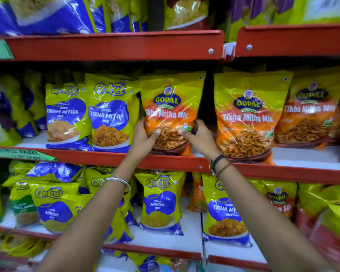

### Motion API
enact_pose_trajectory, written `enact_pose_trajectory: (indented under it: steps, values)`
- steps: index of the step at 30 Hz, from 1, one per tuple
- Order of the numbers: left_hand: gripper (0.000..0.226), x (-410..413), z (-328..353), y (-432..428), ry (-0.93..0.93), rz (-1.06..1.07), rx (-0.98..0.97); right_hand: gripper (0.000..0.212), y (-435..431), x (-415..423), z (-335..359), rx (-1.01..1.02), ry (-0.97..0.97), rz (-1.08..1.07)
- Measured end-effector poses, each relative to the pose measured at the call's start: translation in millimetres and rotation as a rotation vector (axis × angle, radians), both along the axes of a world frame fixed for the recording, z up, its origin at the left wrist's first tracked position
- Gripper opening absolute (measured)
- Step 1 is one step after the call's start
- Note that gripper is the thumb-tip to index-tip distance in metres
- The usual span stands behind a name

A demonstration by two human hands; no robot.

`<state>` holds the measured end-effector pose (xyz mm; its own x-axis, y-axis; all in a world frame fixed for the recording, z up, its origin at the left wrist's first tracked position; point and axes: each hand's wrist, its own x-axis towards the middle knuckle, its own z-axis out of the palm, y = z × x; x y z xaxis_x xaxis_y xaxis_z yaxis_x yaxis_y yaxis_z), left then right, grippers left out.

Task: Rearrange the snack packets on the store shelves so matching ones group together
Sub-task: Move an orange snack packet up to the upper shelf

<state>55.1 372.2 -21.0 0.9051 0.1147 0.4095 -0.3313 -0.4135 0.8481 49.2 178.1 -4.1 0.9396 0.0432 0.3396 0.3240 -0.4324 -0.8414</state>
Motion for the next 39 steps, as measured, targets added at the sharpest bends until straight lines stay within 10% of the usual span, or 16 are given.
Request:
enact_pose_trajectory:
  steps: [27, 39]
  values:
    - [0.036, -132.4, -26.6, -104.7, 0.018, -0.028, -0.250, 0.042, -110.3, -120.2, -40.6, 0.588, -0.028, -0.121]
    - [0.076, -170.2, -75.1, -186.3, 0.269, -0.024, -0.173, 0.058, -190.8, -167.3, -105.4, 0.624, 0.123, -0.221]
